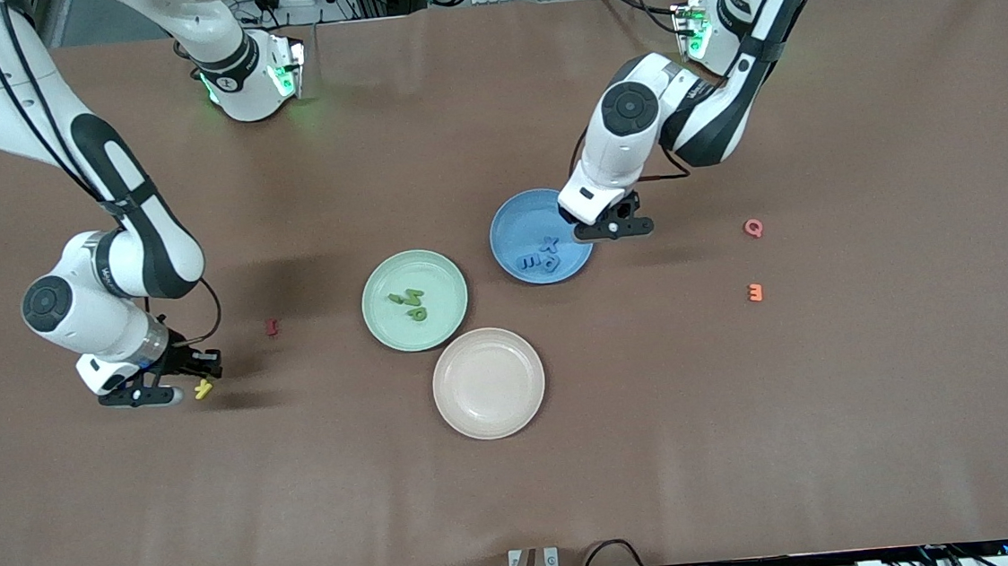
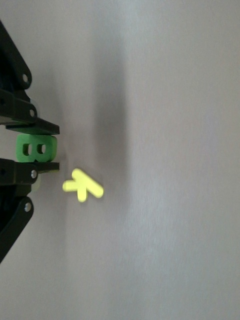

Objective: Sort letters by color into matching plates
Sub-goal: 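Place blue 'e' on the blue plate while the right gripper carries green 'B', then lower the green 'B' onto the green plate with the right gripper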

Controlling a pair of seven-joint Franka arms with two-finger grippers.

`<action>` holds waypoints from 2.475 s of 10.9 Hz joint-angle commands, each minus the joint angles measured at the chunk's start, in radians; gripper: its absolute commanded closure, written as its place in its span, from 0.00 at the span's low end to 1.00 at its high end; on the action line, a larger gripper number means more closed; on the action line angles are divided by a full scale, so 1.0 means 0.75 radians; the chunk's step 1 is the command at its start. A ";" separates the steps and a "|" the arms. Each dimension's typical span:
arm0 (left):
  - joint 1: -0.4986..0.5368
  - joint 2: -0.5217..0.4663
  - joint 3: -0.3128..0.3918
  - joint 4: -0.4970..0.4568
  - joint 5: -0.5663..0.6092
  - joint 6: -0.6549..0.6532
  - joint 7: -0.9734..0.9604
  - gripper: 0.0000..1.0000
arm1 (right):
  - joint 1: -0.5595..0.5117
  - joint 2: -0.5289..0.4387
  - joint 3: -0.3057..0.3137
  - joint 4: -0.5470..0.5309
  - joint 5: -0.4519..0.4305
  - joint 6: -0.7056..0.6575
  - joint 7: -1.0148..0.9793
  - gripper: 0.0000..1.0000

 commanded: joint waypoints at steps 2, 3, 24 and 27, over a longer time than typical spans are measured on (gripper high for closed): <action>-0.042 0.076 -0.018 0.089 0.099 -0.025 -0.166 1.00 | 0.095 -0.030 -0.004 0.027 -0.007 -0.134 0.051 0.76; -0.052 0.088 -0.018 0.095 0.116 -0.023 -0.189 1.00 | 0.122 -0.030 -0.004 0.056 -0.009 -0.202 0.108 0.76; -0.081 0.223 -0.042 0.193 0.198 -0.011 -0.328 0.00 | 0.551 -0.018 0.062 0.177 0.001 -0.438 1.057 0.76; -0.073 0.221 -0.044 0.193 0.198 -0.011 -0.328 0.00 | 0.627 -0.018 0.062 0.181 0.003 -0.448 1.090 0.76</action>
